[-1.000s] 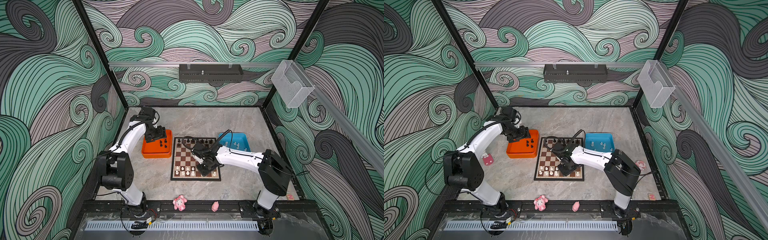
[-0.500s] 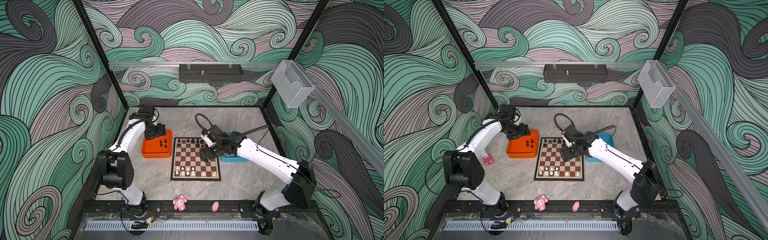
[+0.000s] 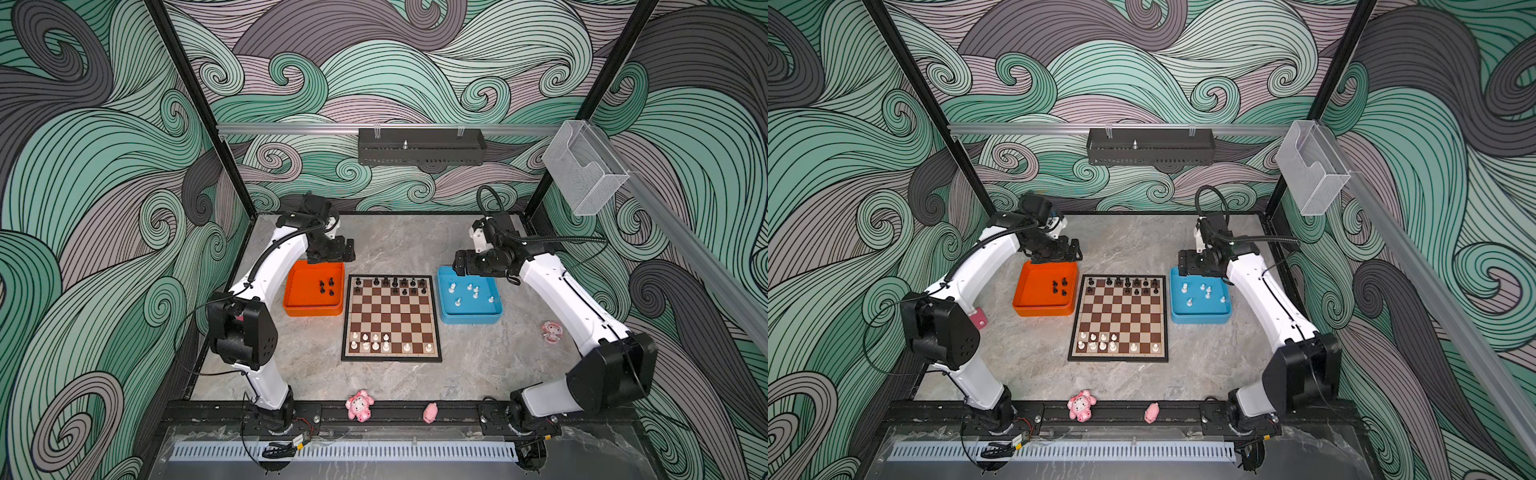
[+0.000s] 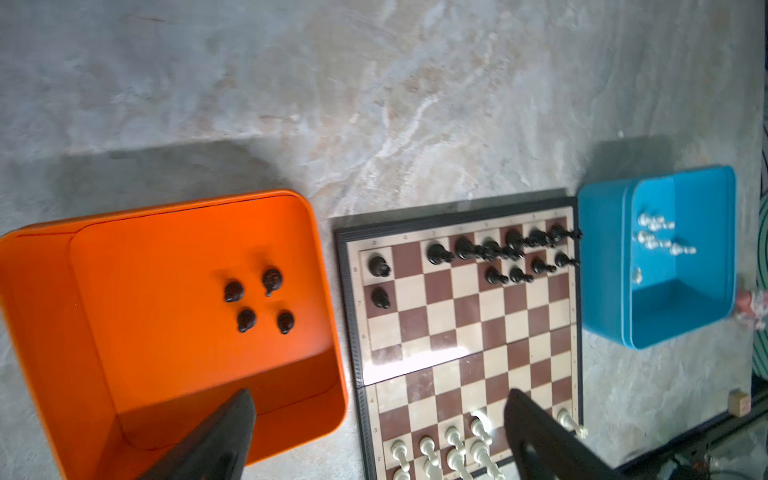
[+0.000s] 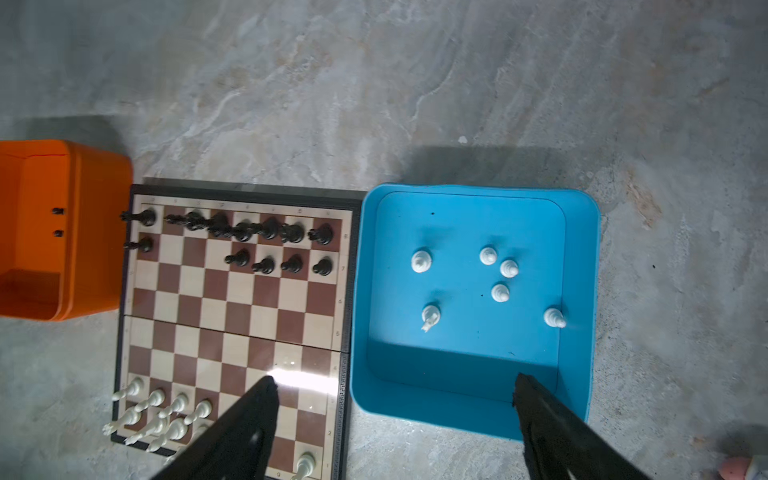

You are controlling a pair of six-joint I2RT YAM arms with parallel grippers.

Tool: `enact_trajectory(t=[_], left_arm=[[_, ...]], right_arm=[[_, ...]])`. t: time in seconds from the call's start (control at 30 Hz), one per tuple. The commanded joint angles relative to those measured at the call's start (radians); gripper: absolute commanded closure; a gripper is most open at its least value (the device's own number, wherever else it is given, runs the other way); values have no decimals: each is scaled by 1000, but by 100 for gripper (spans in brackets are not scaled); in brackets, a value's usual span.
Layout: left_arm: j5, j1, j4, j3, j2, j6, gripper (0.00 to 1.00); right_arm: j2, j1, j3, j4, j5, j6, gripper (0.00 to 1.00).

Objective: Set up the chess pieces on the board
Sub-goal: 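Return the right gripper over the blue bin while the left hovers over the orange bin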

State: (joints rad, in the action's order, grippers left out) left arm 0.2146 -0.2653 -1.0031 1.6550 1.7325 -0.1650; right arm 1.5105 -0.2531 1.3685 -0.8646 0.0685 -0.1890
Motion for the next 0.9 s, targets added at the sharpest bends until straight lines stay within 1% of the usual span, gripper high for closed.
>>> enact_trajectory(t=[0.0, 0.1, 0.23, 0.37, 0.5, 0.57, 0.67, 0.87], left_arm=[[41, -46, -51, 37, 12, 66, 1], [49, -71, -36, 33, 7, 73, 1], [20, -72, -34, 18, 5, 73, 1], [-2, -73, -36, 0, 6, 82, 1], [-15, -72, -50, 1, 14, 81, 1], [-20, -72, -50, 0, 15, 76, 1], [-14, -66, -45, -1, 17, 52, 1], [-8, -63, -46, 3, 28, 42, 2]], right_arm=[[110, 36, 19, 2, 38, 84, 14], [205, 64, 60, 8, 67, 91, 15], [282, 65, 116, 8, 83, 82, 16], [349, 63, 155, 6, 99, 74, 20], [383, 57, 161, 3, 92, 68, 29], [390, 53, 154, 1, 83, 66, 37], [396, 45, 137, -1, 78, 63, 45], [404, 41, 110, -2, 76, 56, 50]])
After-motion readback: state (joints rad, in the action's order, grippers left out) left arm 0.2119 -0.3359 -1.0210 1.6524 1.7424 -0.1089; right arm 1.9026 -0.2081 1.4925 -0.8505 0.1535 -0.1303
